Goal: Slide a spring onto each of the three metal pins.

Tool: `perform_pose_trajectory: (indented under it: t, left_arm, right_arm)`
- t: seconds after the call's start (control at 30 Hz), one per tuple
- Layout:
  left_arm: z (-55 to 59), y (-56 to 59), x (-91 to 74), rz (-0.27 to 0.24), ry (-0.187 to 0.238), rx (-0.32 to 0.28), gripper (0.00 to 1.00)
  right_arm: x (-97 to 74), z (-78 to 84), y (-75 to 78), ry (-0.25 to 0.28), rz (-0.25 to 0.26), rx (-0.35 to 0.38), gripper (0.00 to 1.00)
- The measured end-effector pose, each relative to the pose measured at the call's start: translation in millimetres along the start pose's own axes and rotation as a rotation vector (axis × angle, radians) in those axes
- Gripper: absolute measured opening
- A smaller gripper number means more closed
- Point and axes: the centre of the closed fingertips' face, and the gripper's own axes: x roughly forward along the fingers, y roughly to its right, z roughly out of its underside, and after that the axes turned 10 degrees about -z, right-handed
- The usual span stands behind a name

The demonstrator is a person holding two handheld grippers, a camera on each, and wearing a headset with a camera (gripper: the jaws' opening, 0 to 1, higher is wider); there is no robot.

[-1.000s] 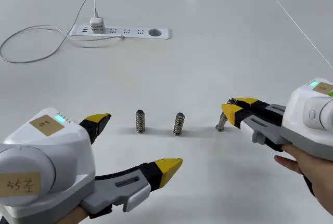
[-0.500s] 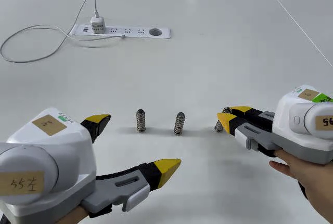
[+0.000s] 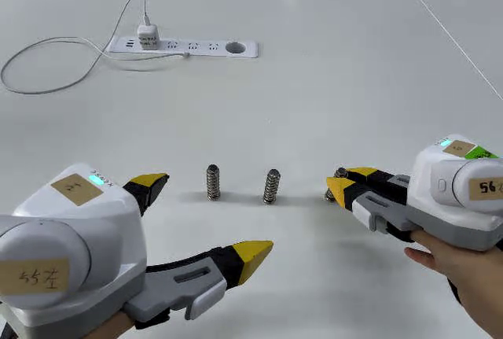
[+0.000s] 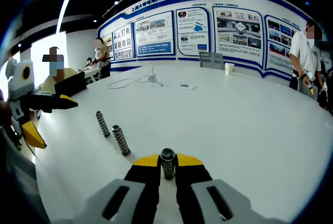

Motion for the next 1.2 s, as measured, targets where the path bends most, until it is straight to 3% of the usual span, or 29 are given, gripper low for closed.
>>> perform_pose_trajectory:
  t: [0.2, 0.3, 0.63, 0.73, 1.03, 1.2]
  left_arm:
    - [0.9, -0.8, -0.1, -0.001, -0.004, 0.003, 0.85]
    - [1.0, -1.4, 0.2, -0.001, -0.005, 0.006, 0.85]
    - [-2.2, -5.6, 2.2, -0.003, -0.010, 0.023, 0.84]
    - [-1.3, -6.2, 1.6, -0.003, -0.018, 0.026, 0.84]
    - [-3.8, -12.4, -3.8, -0.014, -0.027, 0.032, 0.84]
    - [0.4, -16.3, -7.6, -0.021, -0.062, 0.022, 0.85]
  right_arm:
    - [0.2, -0.1, 0.0, -0.005, -0.001, -0.002, 0.12]
    - [-0.5, 0.2, -2.1, -0.014, -0.009, 0.032, 0.14]
    - [-11.0, -5.1, -5.5, -0.034, -0.016, 0.044, 0.30]
    - [-16.3, -8.4, -8.7, -0.037, -0.026, 0.040, 0.32]
    - [-32.2, -15.2, -20.8, -0.059, -0.072, 0.058, 0.51]
    - [-41.6, -16.0, -27.4, -0.077, -0.085, 0.049, 0.60]
